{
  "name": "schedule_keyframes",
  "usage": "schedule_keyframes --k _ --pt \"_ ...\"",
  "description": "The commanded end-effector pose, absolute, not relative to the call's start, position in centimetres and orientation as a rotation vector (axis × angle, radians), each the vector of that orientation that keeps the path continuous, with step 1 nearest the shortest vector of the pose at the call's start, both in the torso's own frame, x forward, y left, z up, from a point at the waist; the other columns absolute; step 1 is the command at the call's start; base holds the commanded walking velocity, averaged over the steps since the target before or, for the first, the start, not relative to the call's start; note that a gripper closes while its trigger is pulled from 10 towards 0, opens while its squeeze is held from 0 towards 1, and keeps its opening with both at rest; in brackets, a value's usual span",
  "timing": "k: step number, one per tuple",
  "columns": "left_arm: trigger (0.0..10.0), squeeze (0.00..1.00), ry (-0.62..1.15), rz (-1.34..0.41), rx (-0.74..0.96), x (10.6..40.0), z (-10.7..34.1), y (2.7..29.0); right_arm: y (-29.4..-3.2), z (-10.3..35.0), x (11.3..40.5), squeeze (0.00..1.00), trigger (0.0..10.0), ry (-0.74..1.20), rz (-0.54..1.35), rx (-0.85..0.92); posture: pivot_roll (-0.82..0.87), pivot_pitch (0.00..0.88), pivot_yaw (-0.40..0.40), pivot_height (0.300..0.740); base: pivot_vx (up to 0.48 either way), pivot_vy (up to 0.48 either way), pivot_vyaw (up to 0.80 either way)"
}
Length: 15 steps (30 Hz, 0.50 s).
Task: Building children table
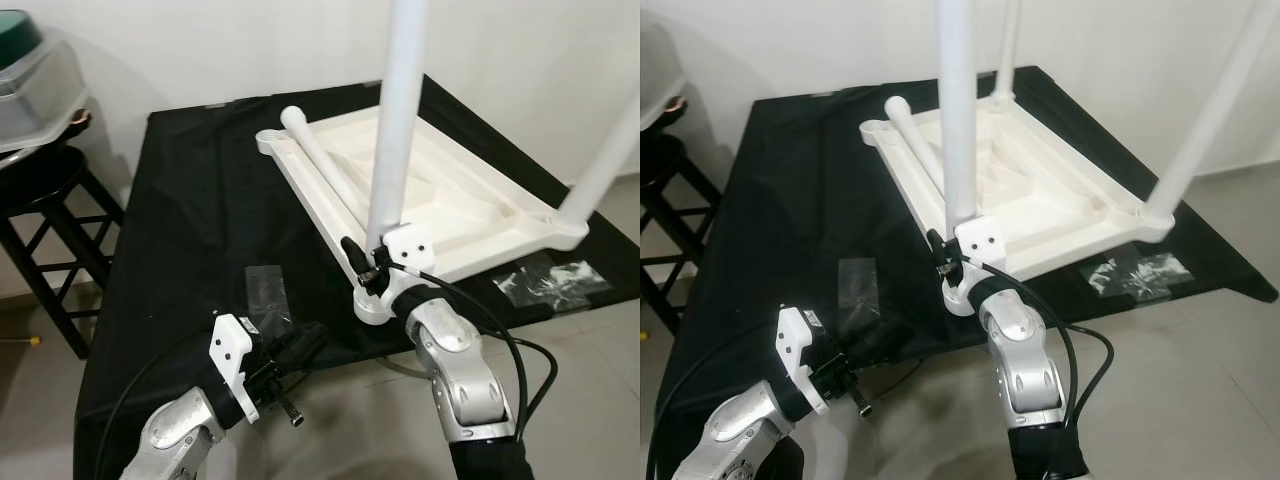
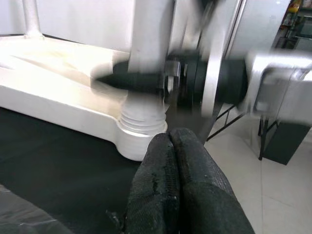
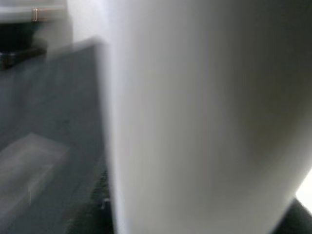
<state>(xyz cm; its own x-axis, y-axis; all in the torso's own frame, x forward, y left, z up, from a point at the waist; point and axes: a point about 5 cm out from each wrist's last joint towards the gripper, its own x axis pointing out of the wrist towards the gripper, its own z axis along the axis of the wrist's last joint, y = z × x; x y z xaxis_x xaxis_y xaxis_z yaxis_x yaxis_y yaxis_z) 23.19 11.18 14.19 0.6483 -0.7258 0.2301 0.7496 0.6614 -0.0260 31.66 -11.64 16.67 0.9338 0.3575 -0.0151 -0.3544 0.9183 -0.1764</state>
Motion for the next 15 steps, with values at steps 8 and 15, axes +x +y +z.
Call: schedule_keyframes --k 8,15 --pt "10.0 0.0 -0.18 -0.833 -0.126 23.0 13.5 11.1 -11.1 20.3 31.7 0.0 10.0 -0.101 0.898 -0.207 -0.02 0.156 0.029 0.74 0.0 0.0 0.0" --pt "10.0 0.0 -0.182 -0.83 -0.13 22.9 13.4 10.9 -13.5 22.3 33.4 0.0 10.0 -0.07 1.098 -0.425 -0.01 0.149 0.018 0.74 0.0 0.0 0.0"
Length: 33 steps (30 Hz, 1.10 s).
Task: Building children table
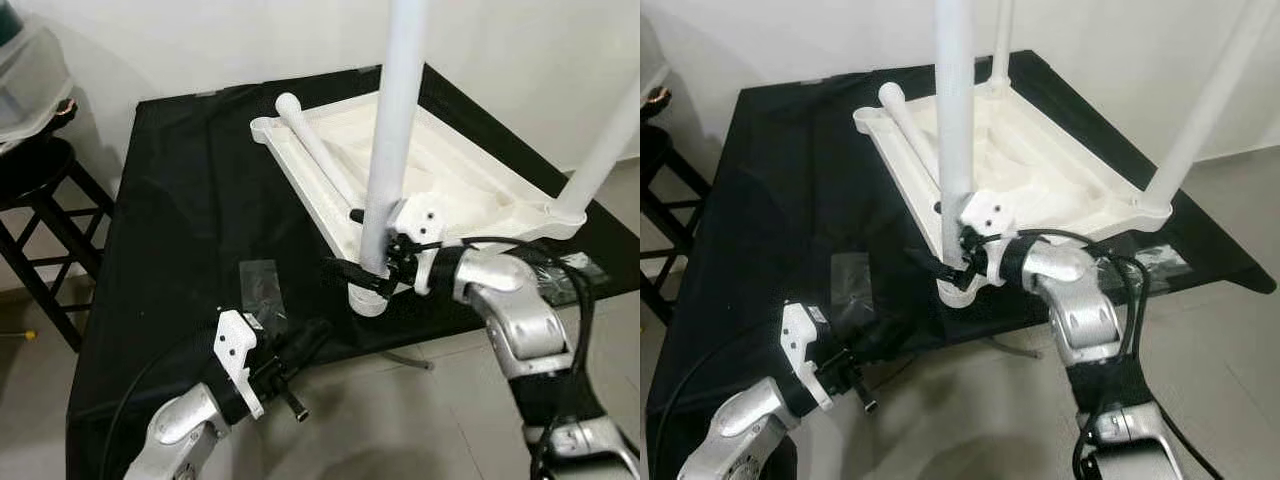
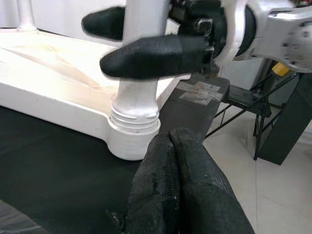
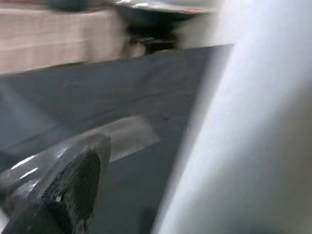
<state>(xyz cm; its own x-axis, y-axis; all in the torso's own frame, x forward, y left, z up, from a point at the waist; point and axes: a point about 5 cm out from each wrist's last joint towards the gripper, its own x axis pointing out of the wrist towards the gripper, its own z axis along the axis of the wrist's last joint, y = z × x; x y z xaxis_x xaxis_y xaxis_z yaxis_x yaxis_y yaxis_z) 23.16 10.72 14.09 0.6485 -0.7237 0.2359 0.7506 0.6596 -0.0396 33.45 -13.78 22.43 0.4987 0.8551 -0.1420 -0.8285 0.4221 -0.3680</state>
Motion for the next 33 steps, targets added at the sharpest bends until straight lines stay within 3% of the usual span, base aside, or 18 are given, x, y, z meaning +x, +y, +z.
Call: schedule_keyframes --k 1,7,8,10,11,25,31,33 --pt "10.0 0.0 -0.182 -0.829 -0.13 22.9 13.4 10.8 -13.9 22.8 33.9 0.0 10.0 -0.07 1.104 -0.445 0.0 0.149 0.014 0.74 0.0 0.0 0.0" --pt "10.0 0.0 -0.183 -0.829 -0.131 22.8 13.5 10.7 -15.3 24.3 35.3 0.0 10.0 -0.071 1.084 -0.426 0.0 0.155 0.014 0.74 0.0 0.0 0.0" --pt "10.0 0.0 -0.183 -0.83 -0.132 22.8 13.5 10.7 -15.7 24.6 35.5 0.0 2.0 -0.07 1.095 -0.411 0.0 0.16 0.013 0.74 0.0 0.0 0.0" --pt "10.0 0.0 -0.183 -0.83 -0.132 22.8 13.5 10.7 -15.7 24.6 35.5 0.0 2.0 -0.07 1.095 -0.411 0.0 0.16 0.013 0.74 0.0 0.0 0.0" --pt "10.0 0.0 -0.184 -0.83 -0.133 22.7 13.5 10.7 -15.9 24.6 35.5 0.0 0.0 -0.068 1.113 -0.407 0.0 0.163 0.012 0.74 0.0 0.0 0.0" --pt "10.0 0.0 -0.183 -0.832 -0.135 22.7 13.6 10.7 -17.1 23.3 35.2 0.0 0.0 -0.057 1.143 -0.313 -0.01 0.18 0.019 0.74 0.0 0.0 0.0" --pt "10.0 0.0 -0.181 -0.833 -0.134 22.7 13.7 10.9 -18.1 22.2 34.7 0.0 0.0 -0.078 1.021 -0.239 -0.02 0.186 0.022 0.74 0.0 0.0 0.0" --pt "10.0 0.0 -0.18 -0.834 -0.133 22.7 13.7 11.0 -17.9 21.6 35.2 0.0 0.0 -0.095 0.808 -0.211 -0.02 0.189 0.014 0.74 0.0 0.0 0.0"
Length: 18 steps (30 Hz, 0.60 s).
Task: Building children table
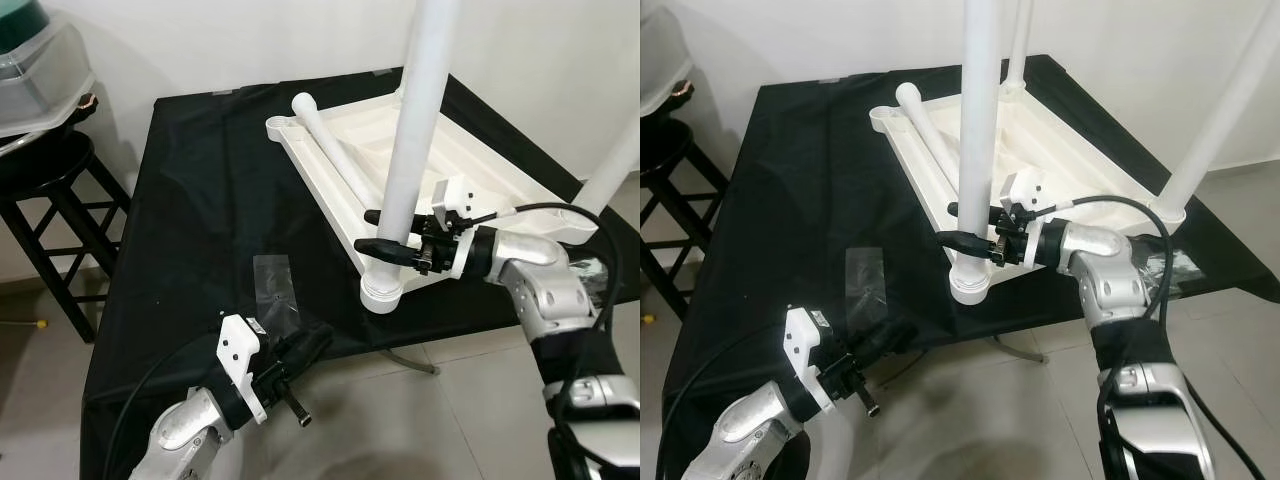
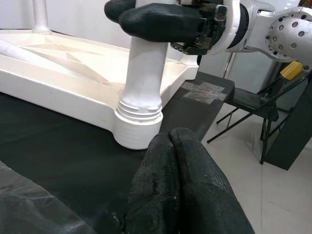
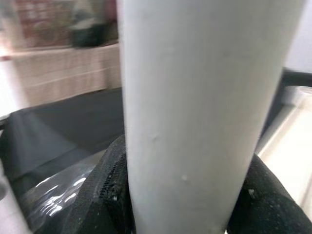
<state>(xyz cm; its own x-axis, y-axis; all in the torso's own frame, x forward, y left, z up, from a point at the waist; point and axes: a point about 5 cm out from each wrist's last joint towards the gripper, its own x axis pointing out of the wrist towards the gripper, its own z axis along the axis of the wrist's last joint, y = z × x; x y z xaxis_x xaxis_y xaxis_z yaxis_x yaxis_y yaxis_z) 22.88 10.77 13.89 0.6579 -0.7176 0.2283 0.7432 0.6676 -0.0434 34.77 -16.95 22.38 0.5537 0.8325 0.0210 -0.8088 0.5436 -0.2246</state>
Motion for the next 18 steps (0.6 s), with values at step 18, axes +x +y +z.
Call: schedule_keyframes --k 18 --pt "10.0 0.0 -0.179 -0.831 -0.127 23.3 13.7 11.4 -12.1 16.0 32.0 0.0 0.0 -0.025 0.197 -0.137 -0.04 0.171 0.029 0.74 0.0 0.0 0.0"
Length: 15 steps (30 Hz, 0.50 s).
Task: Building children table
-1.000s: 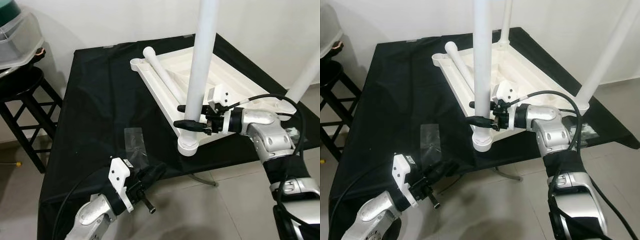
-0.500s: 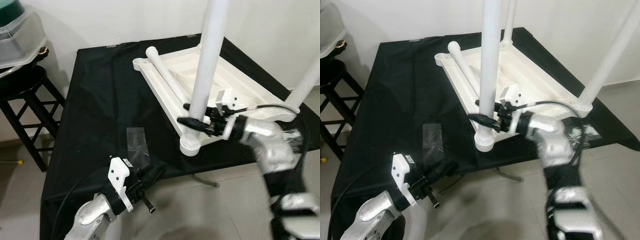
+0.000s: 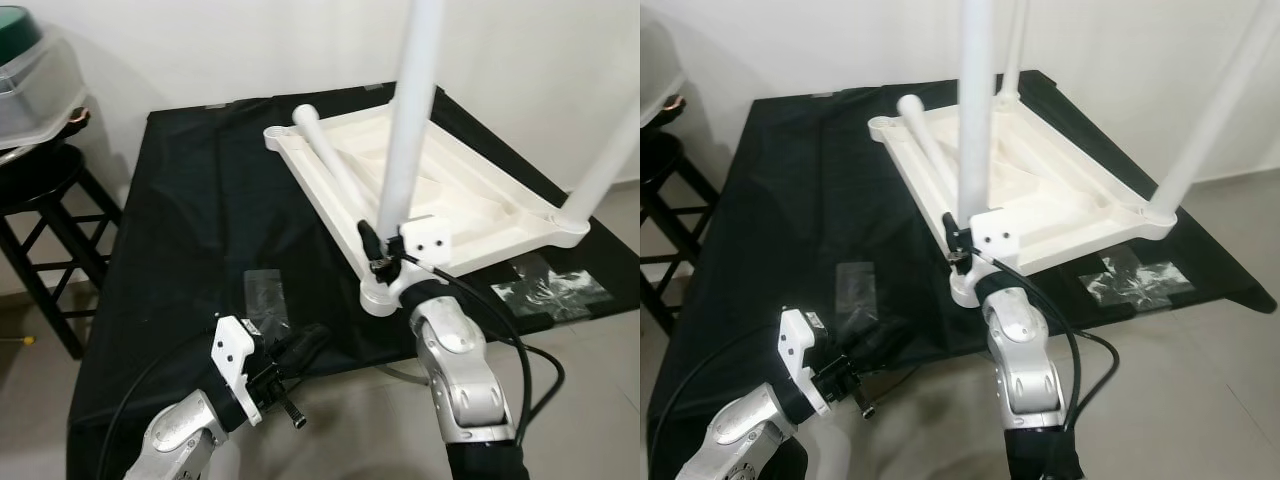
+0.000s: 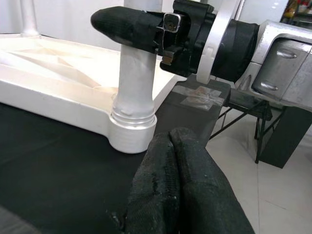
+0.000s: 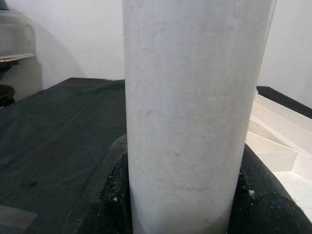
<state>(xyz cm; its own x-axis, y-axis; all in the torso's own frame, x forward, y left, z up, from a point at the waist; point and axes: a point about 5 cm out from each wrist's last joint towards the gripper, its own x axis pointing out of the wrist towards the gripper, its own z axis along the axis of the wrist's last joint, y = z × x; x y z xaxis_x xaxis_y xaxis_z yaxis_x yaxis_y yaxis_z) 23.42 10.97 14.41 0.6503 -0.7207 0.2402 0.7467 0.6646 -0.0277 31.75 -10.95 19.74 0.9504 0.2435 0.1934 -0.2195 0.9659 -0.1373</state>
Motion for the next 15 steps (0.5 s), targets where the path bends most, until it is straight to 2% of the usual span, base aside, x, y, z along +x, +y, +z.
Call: schedule_keyframes --k 1,2,4,5,6,10,13,15 --pt "10.0 0.0 -0.18 -0.829 -0.127 23.3 13.7 11.4 -11.9 16.0 32.0 0.0 0.0 -0.016 0.201 -0.14 -0.04 0.171 0.029 0.74 0.0 0.0 0.0" --pt "10.0 0.0 -0.182 -0.826 -0.128 23.3 13.7 11.4 -11.6 16.2 32.0 0.0 10.0 -0.014 0.224 -0.143 -0.04 0.171 0.029 0.74 0.0 0.0 0.0" --pt "10.0 0.0 -0.183 -0.825 -0.129 23.3 13.7 11.4 -11.3 16.3 31.8 0.0 10.0 -0.011 0.226 -0.146 -0.04 0.171 0.029 0.74 0.0 0.0 0.0" --pt "10.0 0.0 -0.183 -0.824 -0.129 23.4 13.7 11.3 -10.6 17.0 31.8 1.0 10.0 -0.043 0.292 -0.135 -0.04 0.169 0.027 0.74 0.0 0.0 0.0" --pt "10.0 0.0 -0.183 -0.824 -0.13 23.4 13.7 11.3 -10.0 17.7 31.8 1.0 10.0 -0.073 0.38 -0.114 -0.04 0.17 0.026 0.74 0.0 0.0 0.0" --pt "10.0 0.0 -0.183 -0.825 -0.131 23.3 13.7 11.3 -9.6 18.4 31.8 1.0 10.0 -0.102 0.43 -0.105 -0.04 0.17 0.028 0.74 0.0 0.0 0.0" --pt "10.0 0.0 -0.185 -0.826 -0.133 23.3 13.7 11.1 -9.5 20.2 32.1 1.0 10.0 -0.144 0.73 -0.108 -0.03 0.169 0.021 0.74 0.0 0.0 0.0" --pt "10.0 0.0 -0.185 -0.826 -0.134 23.3 13.7 11.1 -9.7 20.4 32.1 1.0 10.0 -0.146 0.801 -0.132 -0.03 0.169 0.021 0.74 0.0 0.0 0.0"
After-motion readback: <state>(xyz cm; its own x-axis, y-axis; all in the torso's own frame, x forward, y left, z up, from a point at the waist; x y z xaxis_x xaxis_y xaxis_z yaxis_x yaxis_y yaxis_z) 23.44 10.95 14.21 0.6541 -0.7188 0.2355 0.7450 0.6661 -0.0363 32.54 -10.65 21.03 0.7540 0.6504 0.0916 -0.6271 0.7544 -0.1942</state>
